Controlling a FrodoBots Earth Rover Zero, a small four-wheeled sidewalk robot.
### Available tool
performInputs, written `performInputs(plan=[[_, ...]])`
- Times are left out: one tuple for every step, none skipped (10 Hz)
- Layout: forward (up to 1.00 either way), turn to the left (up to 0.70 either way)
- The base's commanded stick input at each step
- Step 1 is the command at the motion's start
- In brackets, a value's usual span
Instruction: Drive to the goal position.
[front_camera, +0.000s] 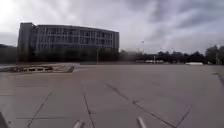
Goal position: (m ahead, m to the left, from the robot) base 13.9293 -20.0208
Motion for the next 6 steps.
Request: performInputs(plan=[[1.0,-0.27],[1.0,-0.27],[1.0,-0.27],[1.0,-0.27],[1.0,-0.27],[1.0,-0.27]])
